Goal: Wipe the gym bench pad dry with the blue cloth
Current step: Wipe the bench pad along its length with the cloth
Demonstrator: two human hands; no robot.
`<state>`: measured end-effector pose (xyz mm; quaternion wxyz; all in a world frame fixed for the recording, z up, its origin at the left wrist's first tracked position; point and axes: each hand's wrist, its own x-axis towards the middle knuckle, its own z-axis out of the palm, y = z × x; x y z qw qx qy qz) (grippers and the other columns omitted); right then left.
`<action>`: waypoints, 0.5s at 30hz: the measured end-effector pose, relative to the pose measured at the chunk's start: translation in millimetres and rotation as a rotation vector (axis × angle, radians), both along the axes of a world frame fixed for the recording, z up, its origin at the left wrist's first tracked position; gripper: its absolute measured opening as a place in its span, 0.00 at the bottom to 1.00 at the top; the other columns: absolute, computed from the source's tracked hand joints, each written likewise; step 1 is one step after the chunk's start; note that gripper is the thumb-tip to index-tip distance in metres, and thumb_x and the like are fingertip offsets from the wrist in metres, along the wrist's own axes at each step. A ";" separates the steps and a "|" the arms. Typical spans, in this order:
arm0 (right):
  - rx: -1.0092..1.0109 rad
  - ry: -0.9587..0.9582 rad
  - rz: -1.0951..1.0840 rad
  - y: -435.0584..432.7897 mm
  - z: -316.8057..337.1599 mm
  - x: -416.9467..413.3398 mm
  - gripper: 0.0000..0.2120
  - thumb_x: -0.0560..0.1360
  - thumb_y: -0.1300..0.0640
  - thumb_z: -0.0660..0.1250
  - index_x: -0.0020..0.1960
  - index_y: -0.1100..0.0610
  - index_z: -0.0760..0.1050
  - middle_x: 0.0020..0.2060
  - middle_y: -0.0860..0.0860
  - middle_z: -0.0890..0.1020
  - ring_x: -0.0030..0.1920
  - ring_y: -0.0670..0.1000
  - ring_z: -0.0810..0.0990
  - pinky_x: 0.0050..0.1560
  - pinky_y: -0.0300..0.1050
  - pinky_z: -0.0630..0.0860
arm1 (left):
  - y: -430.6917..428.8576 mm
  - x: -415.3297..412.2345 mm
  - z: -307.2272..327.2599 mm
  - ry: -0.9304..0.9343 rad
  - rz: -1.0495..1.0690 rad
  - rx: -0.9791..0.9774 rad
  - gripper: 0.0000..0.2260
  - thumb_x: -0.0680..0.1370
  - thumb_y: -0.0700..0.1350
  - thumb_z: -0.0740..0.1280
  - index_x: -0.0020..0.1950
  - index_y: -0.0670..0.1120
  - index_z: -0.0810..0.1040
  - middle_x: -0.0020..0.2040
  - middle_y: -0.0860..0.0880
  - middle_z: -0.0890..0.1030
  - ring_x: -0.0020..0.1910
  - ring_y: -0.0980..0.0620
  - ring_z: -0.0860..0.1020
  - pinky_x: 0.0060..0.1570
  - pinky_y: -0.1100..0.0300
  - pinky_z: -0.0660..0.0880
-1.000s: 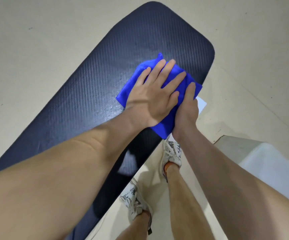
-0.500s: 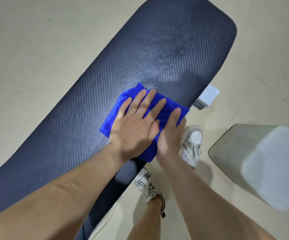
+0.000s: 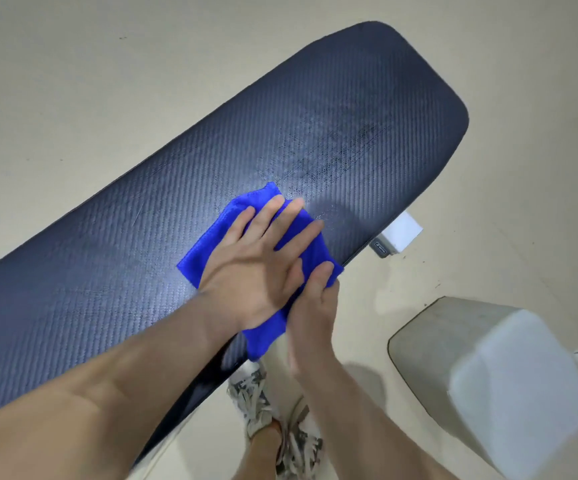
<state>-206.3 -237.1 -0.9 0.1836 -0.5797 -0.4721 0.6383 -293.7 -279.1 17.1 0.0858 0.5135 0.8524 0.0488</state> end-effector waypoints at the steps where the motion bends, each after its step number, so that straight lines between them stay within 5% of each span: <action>1: 0.009 -0.047 -0.007 10.4 -1.9 -0.5 0.23 0.81 0.41 0.50 0.60 0.56 0.74 0.55 0.51 0.82 0.56 0.48 0.81 0.59 0.49 0.76 | 11.0 -1.7 -0.8 0.000 -0.007 0.019 0.24 0.77 0.54 0.50 0.74 0.56 0.64 0.76 0.48 0.62 0.75 0.47 0.58 0.72 0.49 0.51; 6: 0.022 -0.178 -0.045 48.8 2.4 -10.6 0.25 0.80 0.39 0.50 0.56 0.56 0.75 0.52 0.51 0.82 0.53 0.52 0.80 0.53 0.50 0.78 | 22.3 -7.4 -9.7 0.059 0.021 0.118 0.23 0.79 0.53 0.53 0.74 0.53 0.64 0.76 0.46 0.62 0.74 0.46 0.62 0.71 0.48 0.58; 15: -0.065 -0.080 -0.136 -6.0 1.1 -7.4 0.24 0.78 0.37 0.54 0.62 0.54 0.70 0.54 0.48 0.81 0.53 0.50 0.81 0.58 0.54 0.77 | -20.2 5.2 -12.1 0.058 0.104 0.145 0.22 0.79 0.52 0.53 0.72 0.54 0.68 0.75 0.47 0.64 0.74 0.47 0.62 0.71 0.47 0.58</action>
